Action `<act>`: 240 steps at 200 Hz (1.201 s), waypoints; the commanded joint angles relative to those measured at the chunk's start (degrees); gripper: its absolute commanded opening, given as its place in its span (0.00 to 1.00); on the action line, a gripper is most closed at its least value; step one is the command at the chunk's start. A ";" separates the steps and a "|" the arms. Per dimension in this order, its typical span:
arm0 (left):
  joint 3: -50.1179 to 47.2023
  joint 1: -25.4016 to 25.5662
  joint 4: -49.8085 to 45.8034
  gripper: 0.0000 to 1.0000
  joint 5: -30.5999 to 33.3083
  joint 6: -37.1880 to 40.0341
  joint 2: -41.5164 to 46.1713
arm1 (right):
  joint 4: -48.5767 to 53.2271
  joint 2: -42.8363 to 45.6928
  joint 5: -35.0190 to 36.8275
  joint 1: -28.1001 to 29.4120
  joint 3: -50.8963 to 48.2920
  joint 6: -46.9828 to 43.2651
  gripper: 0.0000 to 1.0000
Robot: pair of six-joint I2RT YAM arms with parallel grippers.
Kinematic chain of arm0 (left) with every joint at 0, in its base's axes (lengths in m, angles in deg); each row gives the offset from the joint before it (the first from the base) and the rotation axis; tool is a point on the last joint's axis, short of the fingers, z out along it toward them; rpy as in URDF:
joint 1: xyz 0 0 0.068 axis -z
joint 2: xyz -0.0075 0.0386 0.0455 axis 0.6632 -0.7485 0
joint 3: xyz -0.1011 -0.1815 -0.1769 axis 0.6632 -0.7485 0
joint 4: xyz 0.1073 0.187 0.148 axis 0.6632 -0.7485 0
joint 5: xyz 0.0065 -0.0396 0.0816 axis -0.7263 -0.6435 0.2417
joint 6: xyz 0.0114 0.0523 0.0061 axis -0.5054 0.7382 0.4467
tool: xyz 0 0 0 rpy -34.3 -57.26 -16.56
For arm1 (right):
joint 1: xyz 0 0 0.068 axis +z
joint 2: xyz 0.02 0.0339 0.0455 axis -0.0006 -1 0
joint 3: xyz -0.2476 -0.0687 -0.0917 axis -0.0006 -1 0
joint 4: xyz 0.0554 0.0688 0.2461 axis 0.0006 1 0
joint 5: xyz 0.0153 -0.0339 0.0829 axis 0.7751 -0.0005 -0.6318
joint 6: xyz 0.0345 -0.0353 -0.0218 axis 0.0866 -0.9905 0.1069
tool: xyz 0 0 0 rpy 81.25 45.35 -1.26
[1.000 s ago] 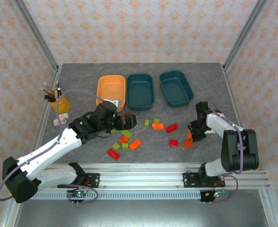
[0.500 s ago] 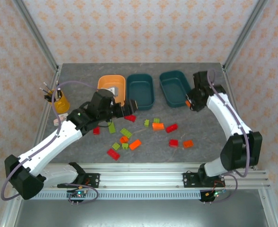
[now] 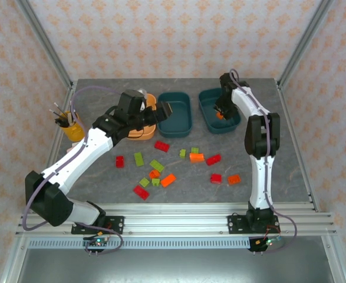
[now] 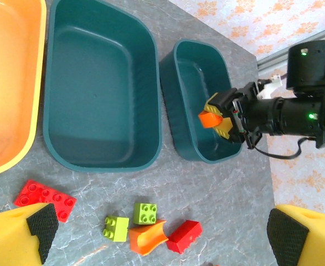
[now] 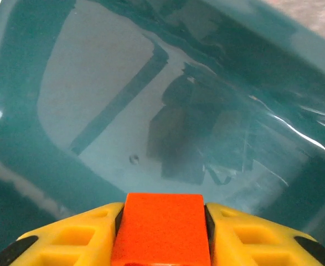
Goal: Sort the legos into containers by color
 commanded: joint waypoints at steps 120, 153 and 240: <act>-6.91 -5.10 -30.60 0.99 16.90 -2.96 9.18 | -14.15 34.25 -0.63 13.32 -21.96 -11.83 0.62; -14.46 -10.97 -33.32 0.89 11.47 3.93 4.85 | -35.59 51.60 -7.83 24.60 -48.64 -15.52 0.66; -15.49 -14.53 -28.57 0.79 11.20 19.34 -9.15 | -45.55 63.68 -10.22 33.14 -69.64 -19.93 0.73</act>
